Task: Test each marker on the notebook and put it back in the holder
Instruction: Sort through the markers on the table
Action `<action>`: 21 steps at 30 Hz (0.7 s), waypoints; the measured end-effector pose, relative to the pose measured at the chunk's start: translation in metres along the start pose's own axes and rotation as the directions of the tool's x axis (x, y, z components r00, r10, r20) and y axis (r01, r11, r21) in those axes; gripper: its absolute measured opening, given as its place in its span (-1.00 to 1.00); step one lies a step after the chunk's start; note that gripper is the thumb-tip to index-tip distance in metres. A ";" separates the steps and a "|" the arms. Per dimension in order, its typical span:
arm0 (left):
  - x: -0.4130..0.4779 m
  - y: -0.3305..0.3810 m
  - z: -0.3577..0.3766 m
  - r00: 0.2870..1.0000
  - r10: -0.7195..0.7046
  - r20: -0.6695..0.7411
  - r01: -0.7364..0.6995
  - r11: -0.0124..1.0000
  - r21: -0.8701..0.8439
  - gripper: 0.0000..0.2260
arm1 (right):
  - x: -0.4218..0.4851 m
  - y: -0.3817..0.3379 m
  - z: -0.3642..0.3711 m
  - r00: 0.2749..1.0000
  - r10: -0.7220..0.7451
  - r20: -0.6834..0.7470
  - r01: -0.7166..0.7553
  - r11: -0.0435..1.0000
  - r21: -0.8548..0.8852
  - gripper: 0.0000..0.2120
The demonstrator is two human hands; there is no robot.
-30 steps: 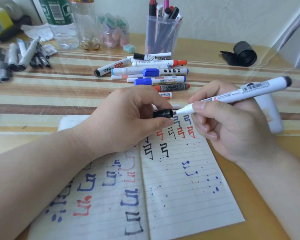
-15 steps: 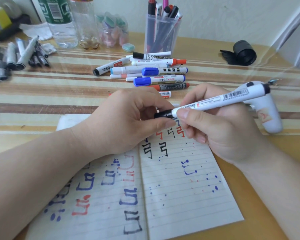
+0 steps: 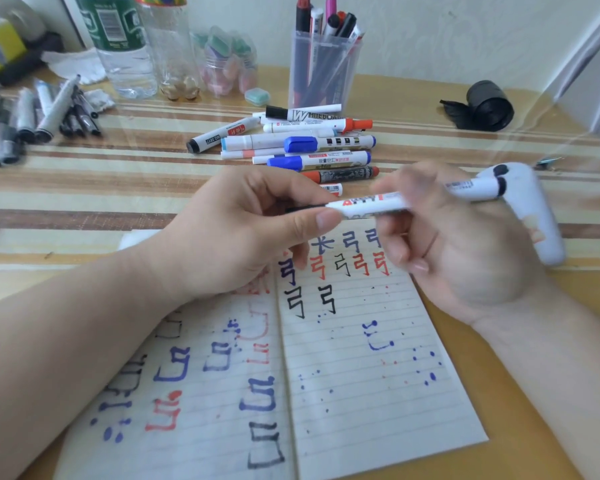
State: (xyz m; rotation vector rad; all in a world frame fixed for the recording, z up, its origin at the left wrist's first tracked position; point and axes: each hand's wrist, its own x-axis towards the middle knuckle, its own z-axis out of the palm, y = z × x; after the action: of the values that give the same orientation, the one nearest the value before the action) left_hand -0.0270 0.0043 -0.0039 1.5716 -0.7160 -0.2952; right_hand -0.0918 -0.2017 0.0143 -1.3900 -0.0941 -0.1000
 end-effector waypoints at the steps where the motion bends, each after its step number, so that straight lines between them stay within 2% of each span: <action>1: 0.000 0.000 -0.001 1.000 -0.017 -0.007 0.017 0.998 -0.054 -0.98 | 0.000 0.000 -0.002 0.999 -0.016 -0.050 0.018 1.000 0.026 -0.74; 3: 0.000 -0.001 -0.002 0.999 -0.039 -0.010 0.038 0.991 -0.131 -0.97 | -0.001 0.000 -0.005 0.990 -0.051 -0.129 0.054 0.998 0.017 -0.83; 4: 0.000 -0.001 -0.001 0.999 -0.044 -0.003 0.043 0.987 -0.158 -0.97 | -0.002 0.000 -0.004 0.989 -0.057 -0.136 0.056 0.998 -0.011 -0.82; 7: -0.002 0.003 0.000 0.997 -0.082 0.004 0.081 0.973 -0.214 -0.94 | -0.005 0.003 0.000 0.999 -0.036 -0.023 0.033 0.995 -0.098 -0.81; 9: -0.004 0.006 -0.001 0.991 -0.131 -0.026 0.124 0.975 -0.186 -0.88 | -0.007 0.003 0.002 0.996 -0.006 0.092 0.018 0.992 -0.128 -0.89; 11: -0.005 0.008 -0.001 0.985 -0.161 -0.065 0.151 0.979 -0.139 -0.87 | -0.008 0.004 0.003 0.990 0.012 0.141 0.011 0.987 -0.161 -0.91; 16: -0.006 0.014 0.012 0.988 -0.121 -0.097 0.114 0.990 -0.077 -0.60 | -0.009 0.006 0.004 0.988 -0.026 0.152 0.063 0.967 -0.246 -0.89; 18: -0.005 0.015 0.017 0.986 -0.105 -0.129 0.100 0.994 -0.043 -0.59 | -0.010 0.007 0.008 0.984 -0.065 0.169 0.106 0.964 -0.245 -0.87; 21: -0.005 0.021 0.017 0.983 -0.074 -0.165 0.061 0.994 -0.088 -0.56 | -0.010 0.010 0.013 0.979 -0.116 0.167 0.151 0.965 -0.214 -0.85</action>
State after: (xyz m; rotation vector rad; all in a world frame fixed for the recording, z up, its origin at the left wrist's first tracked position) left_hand -0.0462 -0.0060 0.0124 1.5237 -0.5141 -0.2360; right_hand -0.1006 -0.1874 0.0056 -1.6178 -0.3133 -0.1189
